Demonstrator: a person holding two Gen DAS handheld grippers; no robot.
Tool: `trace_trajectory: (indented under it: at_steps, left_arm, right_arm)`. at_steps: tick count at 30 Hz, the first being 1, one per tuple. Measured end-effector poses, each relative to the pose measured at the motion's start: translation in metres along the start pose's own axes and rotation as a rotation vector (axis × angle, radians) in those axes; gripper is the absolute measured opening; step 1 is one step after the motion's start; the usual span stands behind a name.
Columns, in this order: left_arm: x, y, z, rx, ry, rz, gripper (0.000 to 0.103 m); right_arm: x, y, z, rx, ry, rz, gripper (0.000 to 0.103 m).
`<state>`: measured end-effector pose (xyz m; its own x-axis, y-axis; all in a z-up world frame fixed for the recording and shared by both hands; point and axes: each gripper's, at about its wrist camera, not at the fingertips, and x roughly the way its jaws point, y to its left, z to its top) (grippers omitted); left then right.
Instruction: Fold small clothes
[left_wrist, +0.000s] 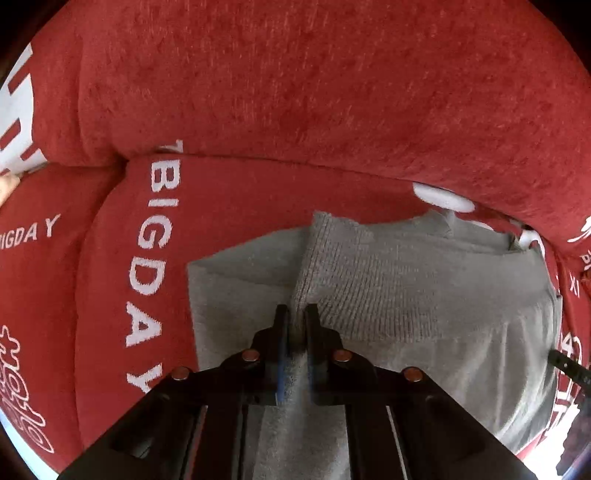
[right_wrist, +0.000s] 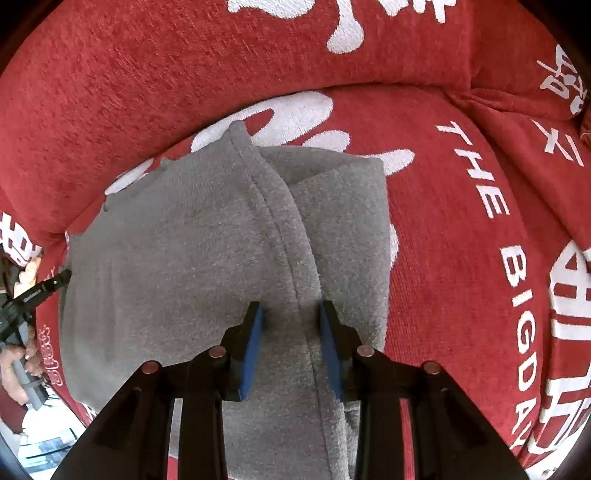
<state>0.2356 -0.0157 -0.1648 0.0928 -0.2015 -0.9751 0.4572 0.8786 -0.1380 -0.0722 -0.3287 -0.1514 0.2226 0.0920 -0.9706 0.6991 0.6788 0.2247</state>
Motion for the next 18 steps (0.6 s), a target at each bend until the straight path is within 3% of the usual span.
trace_trajectory:
  at_steps: [6, 7, 8, 10, 18]
  left_arm:
    - [-0.014, -0.011, -0.008, 0.022, -0.016, 0.035, 0.015]
    - [-0.017, -0.011, -0.010, 0.023, -0.011, 0.050, 0.035]
    - [-0.019, -0.011, -0.011, 0.019, -0.011, 0.062, 0.065]
    - [-0.029, -0.008, -0.016, 0.006, -0.032, 0.070, 0.084]
    - [-0.046, 0.002, -0.039, 0.016, -0.004, 0.104, 0.084]
  right_arm:
    - [-0.003, -0.006, 0.001, 0.003, -0.004, -0.002, 0.034]
    - [-0.004, -0.006, 0.001, 0.005, -0.004, -0.001, 0.034]
    - [-0.004, -0.006, 0.002, 0.007, -0.004, 0.000, 0.034]
    - [-0.006, -0.008, 0.002, 0.015, -0.003, 0.004, 0.034]
    - [-0.031, -0.005, -0.002, 0.032, -0.041, 0.004, 0.036]
